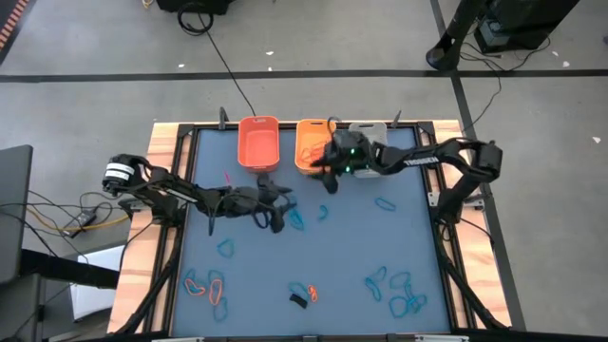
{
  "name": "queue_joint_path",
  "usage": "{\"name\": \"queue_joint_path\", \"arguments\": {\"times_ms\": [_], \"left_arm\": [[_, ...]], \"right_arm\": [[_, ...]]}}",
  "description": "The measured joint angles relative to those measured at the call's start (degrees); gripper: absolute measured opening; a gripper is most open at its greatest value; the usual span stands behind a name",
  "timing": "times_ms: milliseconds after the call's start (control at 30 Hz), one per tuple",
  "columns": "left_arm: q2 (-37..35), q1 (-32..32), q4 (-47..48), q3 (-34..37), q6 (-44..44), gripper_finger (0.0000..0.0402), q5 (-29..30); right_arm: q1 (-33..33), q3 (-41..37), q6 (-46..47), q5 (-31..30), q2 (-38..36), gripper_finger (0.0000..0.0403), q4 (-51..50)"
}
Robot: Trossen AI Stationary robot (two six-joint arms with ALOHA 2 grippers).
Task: Sort rubber bands into baskets
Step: Put the orange rubber band into the yellow bin
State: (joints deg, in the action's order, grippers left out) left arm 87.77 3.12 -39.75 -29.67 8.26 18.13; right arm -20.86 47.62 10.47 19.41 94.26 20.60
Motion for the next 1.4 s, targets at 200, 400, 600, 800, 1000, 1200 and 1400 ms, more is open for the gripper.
{"name": "queue_joint_path", "arguments": {"times_ms": [200, 400, 600, 800, 1000, 1200, 1400], "left_arm": [[6.3, 4.8, -9.6, -1.6, -6.1, 0.0223, -9.1], [17.7, 10.3, -10.1, -7.1, -9.4, 0.0213, -11.7], [25.4, 13.1, -10.1, -12.4, -4.0, 0.0213, -18.9], [29.0, 16.0, -9.0, -16.1, -3.1, 0.0212, -27.0], [29.0, 16.7, -4.5, -18.1, -2.8, 0.0211, -26.3], [29.0, 17.2, 6.1, -22.8, -2.8, 0.0195, -27.6], [29.5, 18.2, 8.1, -26.1, -0.2, 0.0178, -28.7]], "right_arm": [[10.5, -0.5, 5.2, -2.9, -2.3, 0.02, 1.3], [21.4, -0.9, 3.8, -12.2, -8.9, 0.019, -4.9], [27.5, -0.9, 4.9, -16.1, -15.2, 0.0187, -17.4], [33.1, -0.9, 5.0, -26.3, -17.6, 0.0186, -23.8], [35.3, -0.9, 4.9, -30.2, -17.6, 0.0185, -24.6], [35.4, -0.9, 4.9, -30.3, -17.6, 0.0183, -24.6], [35.4, -0.9, 4.9, -30.0, -17.6, 0.0183, -24.6]]}}
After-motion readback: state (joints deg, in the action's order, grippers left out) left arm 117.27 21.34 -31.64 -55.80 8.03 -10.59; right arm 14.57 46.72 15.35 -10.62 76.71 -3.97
